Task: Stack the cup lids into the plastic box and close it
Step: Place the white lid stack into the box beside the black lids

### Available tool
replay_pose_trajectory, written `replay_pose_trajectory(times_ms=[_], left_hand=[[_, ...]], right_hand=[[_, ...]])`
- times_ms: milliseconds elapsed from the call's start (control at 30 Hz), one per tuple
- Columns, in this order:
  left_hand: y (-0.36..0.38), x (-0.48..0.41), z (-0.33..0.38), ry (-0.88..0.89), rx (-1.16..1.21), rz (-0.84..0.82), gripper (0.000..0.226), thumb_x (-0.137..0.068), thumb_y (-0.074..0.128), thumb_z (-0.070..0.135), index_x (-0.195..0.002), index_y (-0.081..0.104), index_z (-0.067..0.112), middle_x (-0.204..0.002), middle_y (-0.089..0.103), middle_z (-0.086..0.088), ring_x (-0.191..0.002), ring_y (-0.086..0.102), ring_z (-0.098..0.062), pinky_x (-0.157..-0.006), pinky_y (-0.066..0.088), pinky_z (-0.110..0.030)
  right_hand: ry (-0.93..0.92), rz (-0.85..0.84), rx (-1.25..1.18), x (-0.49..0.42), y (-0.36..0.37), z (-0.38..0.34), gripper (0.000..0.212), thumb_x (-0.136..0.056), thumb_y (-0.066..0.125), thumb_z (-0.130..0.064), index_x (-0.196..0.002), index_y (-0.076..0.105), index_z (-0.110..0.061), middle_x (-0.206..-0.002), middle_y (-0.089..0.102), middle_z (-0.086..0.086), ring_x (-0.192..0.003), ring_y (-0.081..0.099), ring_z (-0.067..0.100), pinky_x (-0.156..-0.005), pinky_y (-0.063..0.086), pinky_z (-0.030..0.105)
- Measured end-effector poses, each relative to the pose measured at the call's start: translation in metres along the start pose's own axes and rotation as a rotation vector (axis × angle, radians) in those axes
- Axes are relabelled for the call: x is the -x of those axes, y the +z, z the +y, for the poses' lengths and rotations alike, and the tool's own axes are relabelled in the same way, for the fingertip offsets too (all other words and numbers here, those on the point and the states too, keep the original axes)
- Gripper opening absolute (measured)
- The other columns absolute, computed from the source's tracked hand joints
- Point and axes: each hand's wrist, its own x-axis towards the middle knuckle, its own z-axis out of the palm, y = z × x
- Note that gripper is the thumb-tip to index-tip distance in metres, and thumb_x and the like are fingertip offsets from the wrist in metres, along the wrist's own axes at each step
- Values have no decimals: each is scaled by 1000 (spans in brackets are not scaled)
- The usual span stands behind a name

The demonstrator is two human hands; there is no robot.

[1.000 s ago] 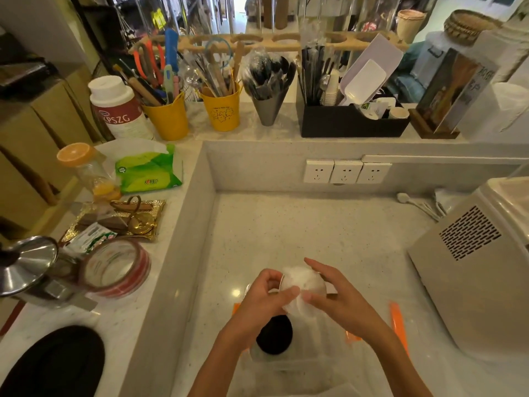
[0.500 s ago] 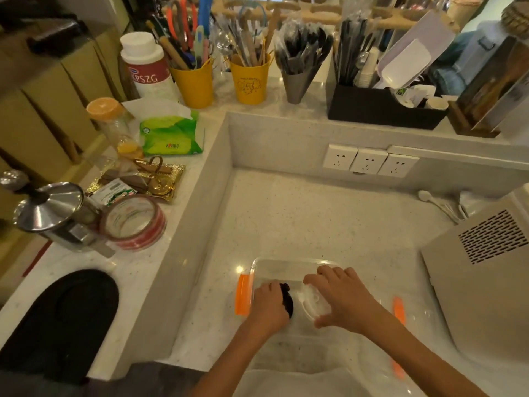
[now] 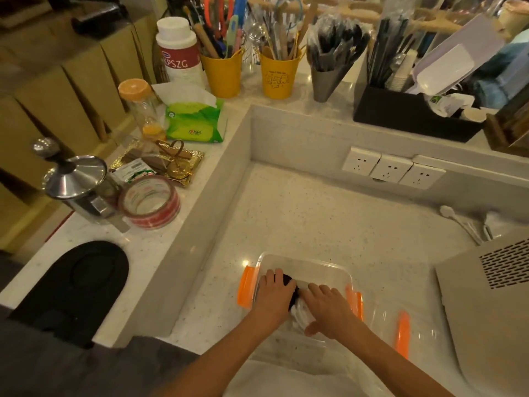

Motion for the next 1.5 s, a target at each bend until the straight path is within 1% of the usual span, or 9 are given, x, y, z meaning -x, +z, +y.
replay_pose_trajectory(times_ms=[233,400,500,767,933,1067,1200,1300,1500], left_hand=[[2,-1,1,-13,17,-1,58,-88,60,8,-142,40,11,-141,40,-21,-124,44,-37,-101,42,-43],[4,0,2,-21,14,16,56,-88,61,9,-140,41,11,-141,41,-20,-124,45,-37,-100,42,-42],[5,0,2,-17,22,25,57,-88,61,9,-141,41,11,-141,42,-21,-124,45,-37,-100,42,-42],[10,-3,-1,-15,91,30,60,-90,62,16,-145,39,13,-145,38,-20,-129,41,-37,-108,40,-42],[12,-3,-2,-27,116,40,60,-93,61,20,-147,37,15,-148,36,-20,-131,40,-38,-111,37,-43],[12,-4,-2,-30,123,36,63,-90,64,14,-147,37,16,-149,34,-20,-131,40,-38,-111,38,-43],[12,-3,-3,-30,128,37,64,-90,62,12,-148,35,15,-149,34,-21,-130,40,-38,-111,38,-43],[13,-3,-2,-32,122,33,65,-90,62,11,-149,34,16,-149,34,-21,-130,41,-38,-110,38,-43],[12,-4,-2,-39,135,10,69,-88,64,10,-150,33,17,-150,33,-20,-131,39,-37,-111,38,-43]], right_hand=[[62,-1,-96,-3,4,0,92,-70,81,-51,-142,35,-16,-142,49,2,-127,48,24,-105,39,36],[101,-61,-232,-8,-1,2,84,-75,70,-62,-140,41,-18,-142,48,2,-128,46,26,-104,38,37],[119,-74,-272,-11,-6,3,67,-84,69,-49,-140,45,-19,-142,52,3,-127,48,25,-102,40,37],[139,-85,-148,-11,-7,-8,63,-84,73,-34,-135,44,-13,-136,57,8,-126,50,27,-101,40,38],[151,-133,-255,-9,-11,-9,72,-83,75,-26,-142,35,-16,-143,51,6,-134,42,29,-106,37,44],[98,-113,-362,-2,-14,-10,85,-81,76,-13,-149,24,-18,-141,51,8,-129,48,28,-101,44,37],[38,-108,-447,3,-16,-2,68,-80,77,-11,-136,39,-17,-140,49,6,-128,47,24,-102,44,31],[72,-62,-463,4,-18,0,59,-82,77,-27,-132,46,-22,-138,49,5,-127,47,25,-103,41,34],[68,-71,-412,-1,-15,-7,65,-78,81,-22,-134,46,-19,-137,50,7,-124,50,27,-100,44,34]])
